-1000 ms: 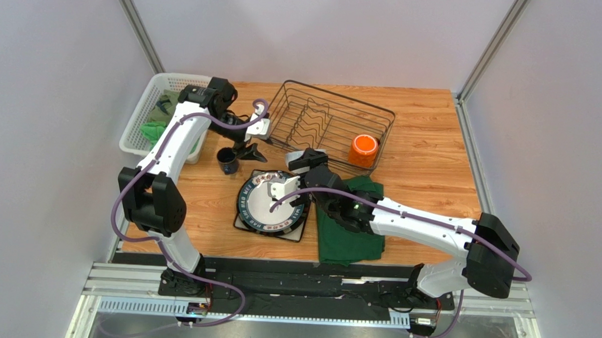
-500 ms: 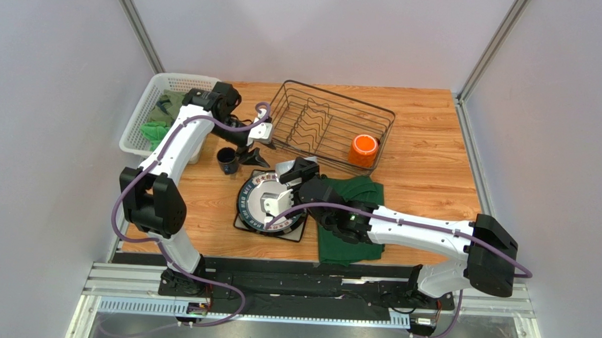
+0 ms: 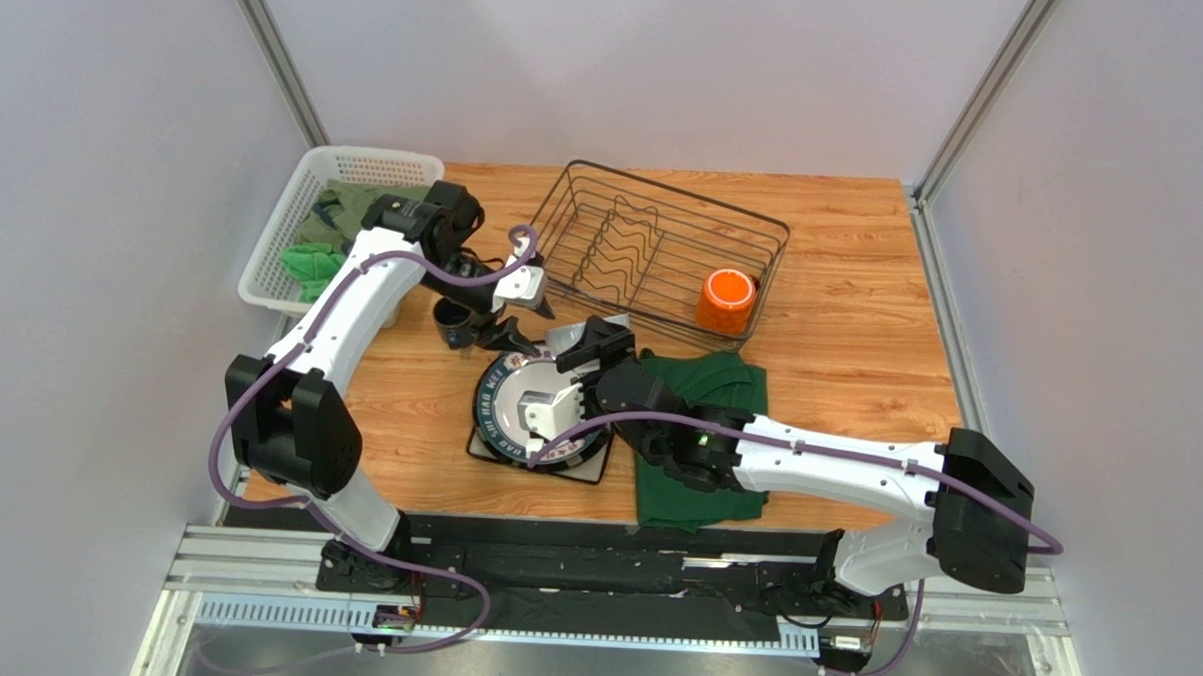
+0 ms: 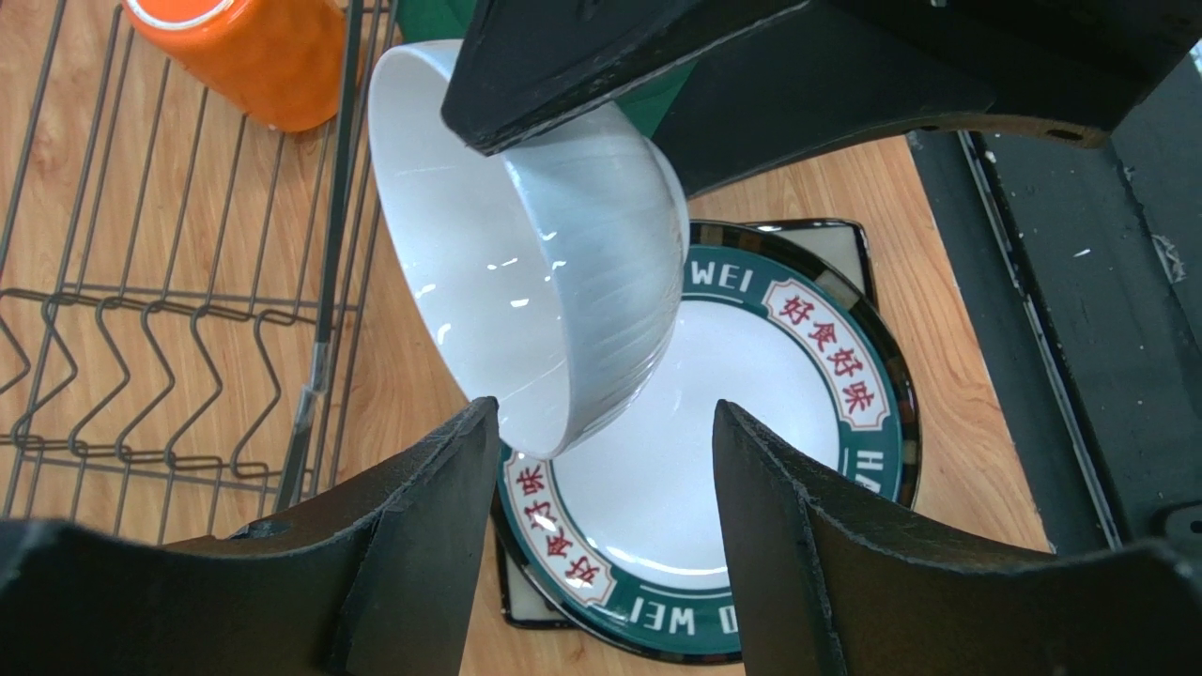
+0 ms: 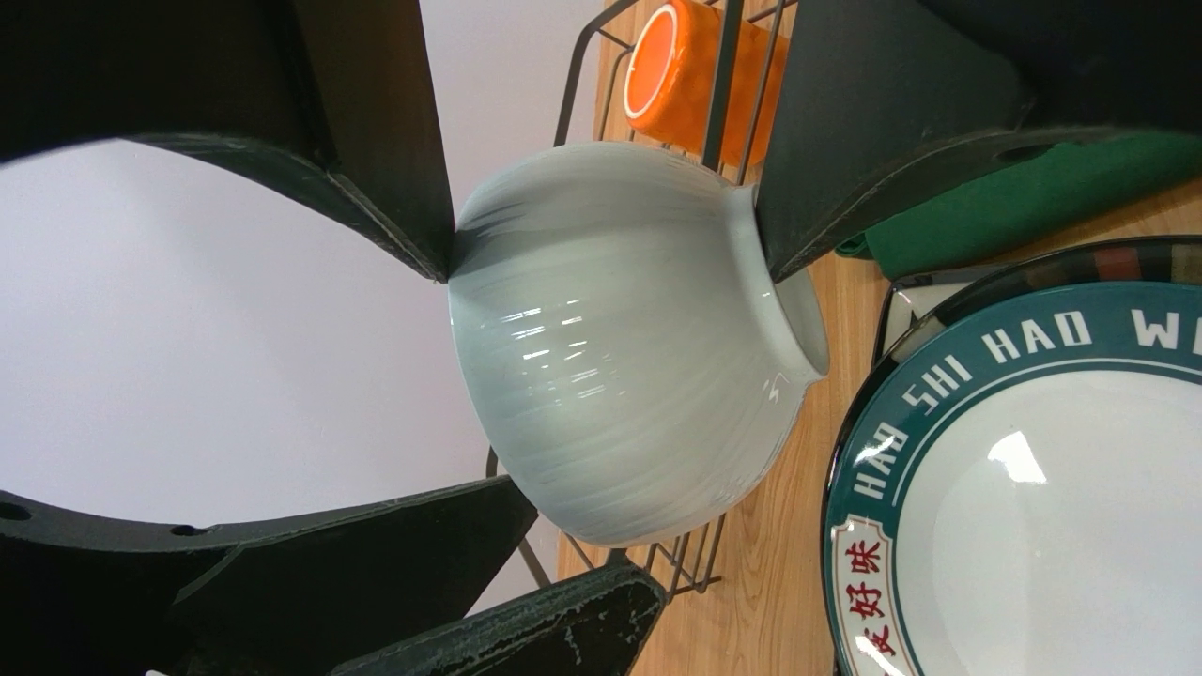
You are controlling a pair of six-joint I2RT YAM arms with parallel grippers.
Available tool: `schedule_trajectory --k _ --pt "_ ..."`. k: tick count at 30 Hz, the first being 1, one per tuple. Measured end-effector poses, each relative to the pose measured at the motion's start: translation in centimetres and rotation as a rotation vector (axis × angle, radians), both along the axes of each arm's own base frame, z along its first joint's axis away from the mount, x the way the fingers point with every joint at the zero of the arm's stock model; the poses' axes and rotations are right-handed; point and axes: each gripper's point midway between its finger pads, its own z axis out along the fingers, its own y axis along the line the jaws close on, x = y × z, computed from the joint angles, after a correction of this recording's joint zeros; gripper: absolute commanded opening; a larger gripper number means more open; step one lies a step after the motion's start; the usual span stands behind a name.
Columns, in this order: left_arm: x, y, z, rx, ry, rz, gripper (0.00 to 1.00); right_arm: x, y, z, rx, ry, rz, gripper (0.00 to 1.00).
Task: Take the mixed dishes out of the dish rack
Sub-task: Place the bowl at the center of the board.
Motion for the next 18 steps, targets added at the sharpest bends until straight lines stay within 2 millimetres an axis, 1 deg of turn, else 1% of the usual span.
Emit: schedule_trajectory --k 5,8,14,15,18 --pt "-0.9 -0.1 0.2 -0.006 0.001 -0.009 0.64 -0.1 0.1 0.1 0.003 -0.003 0.003 0.68" --pt "-1.3 -0.3 -0.1 -0.008 0.016 -0.018 0.62 -0.3 0.2 0.1 0.003 -0.004 0.005 0.68" --pt "-1.9 -0.7 -0.6 -0.008 0.04 -0.032 0.54 -0.7 0.5 0.1 0.002 -0.006 0.013 0.68" --pt "-1.9 -0.7 -0.6 -0.009 0.041 -0.034 0.51 -0.7 0.5 0.1 0.001 -0.007 0.014 0.68" --pt "-2.0 -0.9 -0.8 -0.01 0.048 -0.038 0.49 -0.8 0.6 0.1 0.001 -0.007 0.017 0.68"
